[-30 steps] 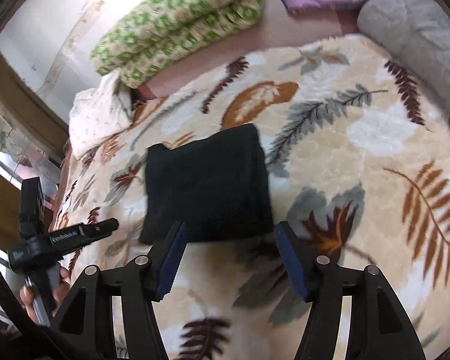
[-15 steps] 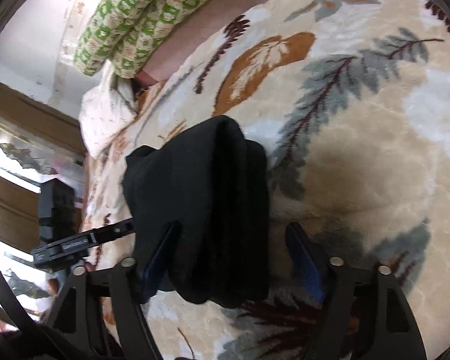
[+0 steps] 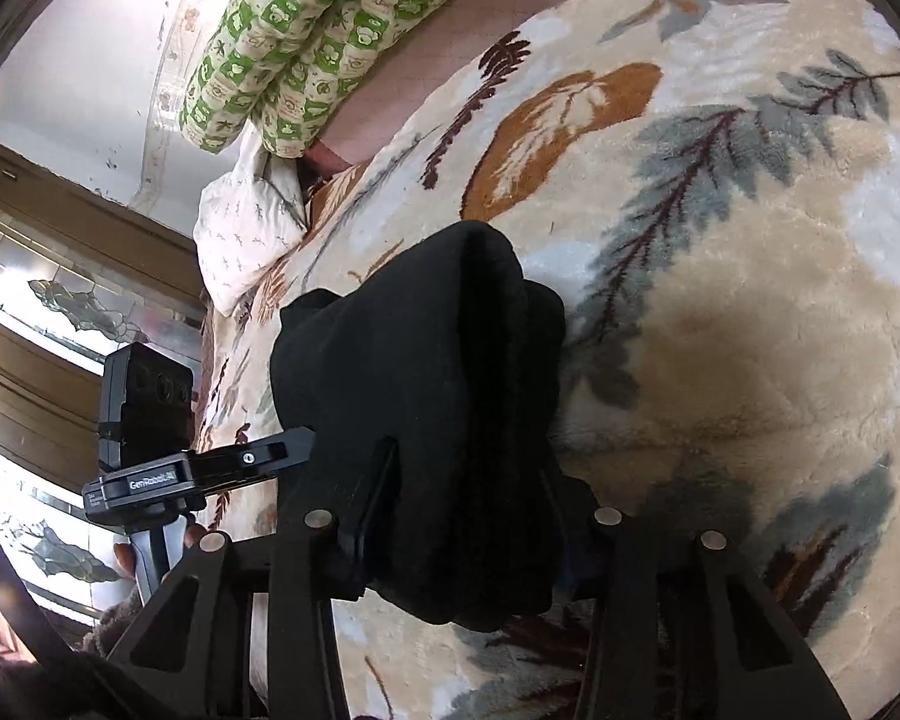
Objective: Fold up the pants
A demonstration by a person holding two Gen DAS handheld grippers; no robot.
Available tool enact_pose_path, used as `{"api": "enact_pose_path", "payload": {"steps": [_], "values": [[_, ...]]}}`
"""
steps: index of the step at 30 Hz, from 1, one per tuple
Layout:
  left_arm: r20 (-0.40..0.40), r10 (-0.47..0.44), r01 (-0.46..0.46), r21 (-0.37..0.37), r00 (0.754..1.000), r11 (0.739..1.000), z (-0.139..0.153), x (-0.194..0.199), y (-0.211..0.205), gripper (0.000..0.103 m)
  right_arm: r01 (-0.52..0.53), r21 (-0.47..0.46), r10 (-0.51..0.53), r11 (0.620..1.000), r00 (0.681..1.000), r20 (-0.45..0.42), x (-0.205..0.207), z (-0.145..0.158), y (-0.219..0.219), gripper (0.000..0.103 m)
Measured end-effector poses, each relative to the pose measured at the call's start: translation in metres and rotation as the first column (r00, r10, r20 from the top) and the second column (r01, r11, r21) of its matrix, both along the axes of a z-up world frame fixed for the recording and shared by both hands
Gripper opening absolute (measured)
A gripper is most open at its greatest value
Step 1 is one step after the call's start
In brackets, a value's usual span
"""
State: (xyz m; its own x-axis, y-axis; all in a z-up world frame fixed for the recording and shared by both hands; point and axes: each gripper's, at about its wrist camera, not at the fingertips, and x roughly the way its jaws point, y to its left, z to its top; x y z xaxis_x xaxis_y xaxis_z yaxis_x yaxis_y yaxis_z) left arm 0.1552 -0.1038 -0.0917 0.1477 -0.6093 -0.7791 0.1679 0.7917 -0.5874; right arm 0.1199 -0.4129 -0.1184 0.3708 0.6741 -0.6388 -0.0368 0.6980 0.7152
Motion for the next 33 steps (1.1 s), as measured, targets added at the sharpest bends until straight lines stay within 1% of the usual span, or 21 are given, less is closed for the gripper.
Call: {"api": "enact_pose_path", "payload": {"steps": [5, 11, 13, 17, 21, 25, 27, 28, 31, 33], "values": [[0.011, 0.009, -0.008, -0.027, 1.0, 1.0, 0.01, -0.006, 0.006, 0.023, 0.03, 0.01, -0.03, 0.999, 0.999, 0.017, -0.008, 0.005, -0.002, 0.041], [0.026, 0.011, -0.01, -0.037, 1.0, 0.999, 0.025, -0.022, 0.019, 0.022, 0.037, 0.031, -0.039, 0.999, 0.998, 0.055, -0.024, 0.028, 0.008, 0.039], [0.017, 0.027, -0.026, -0.052, 0.999, 0.998, 0.027, -0.028, 0.03, 0.022, 0.025, 0.031, -0.027, 0.999, 0.998, 0.056, -0.029, 0.035, 0.019, 0.039], [0.016, 0.06, -0.059, -0.05, 0.998, 0.997, 0.028, -0.037, 0.056, 0.022, -0.004, 0.033, 0.003, 0.999, 0.999, 0.043, -0.035, 0.044, 0.044, 0.038], [0.021, 0.128, -0.126, -0.053, 0.992, 0.991, 0.036, -0.037, 0.091, 0.022, -0.033, 0.054, 0.03, 0.998, 0.998, 0.053, -0.03, 0.053, 0.074, 0.038], [0.056, 0.187, -0.185, -0.037, 0.981, 0.982, 0.048, -0.023, 0.123, 0.022, -0.067, 0.067, 0.062, 0.996, 0.996, 0.068, -0.014, 0.06, 0.111, 0.038], [0.071, 0.202, -0.202, -0.01, 0.977, 0.979, 0.049, -0.014, 0.135, 0.022, -0.073, 0.084, 0.067, 0.994, 0.995, 0.073, -0.002, 0.06, 0.127, 0.038], [0.074, 0.206, -0.207, 0.01, 0.976, 0.978, 0.047, -0.008, 0.14, 0.022, -0.077, 0.09, 0.071, 0.993, 0.995, 0.069, 0.006, 0.058, 0.136, 0.038], [0.041, 0.213, -0.216, 0.062, 0.976, 0.974, 0.029, 0.011, 0.152, 0.022, -0.074, 0.08, 0.071, 0.994, 0.997, 0.042, 0.027, 0.044, 0.157, 0.038], [0.027, 0.205, -0.207, 0.083, 0.978, 0.975, 0.016, 0.018, 0.153, 0.022, -0.066, 0.044, 0.064, 0.997, 0.997, 0.037, 0.035, 0.034, 0.166, 0.038]]}}
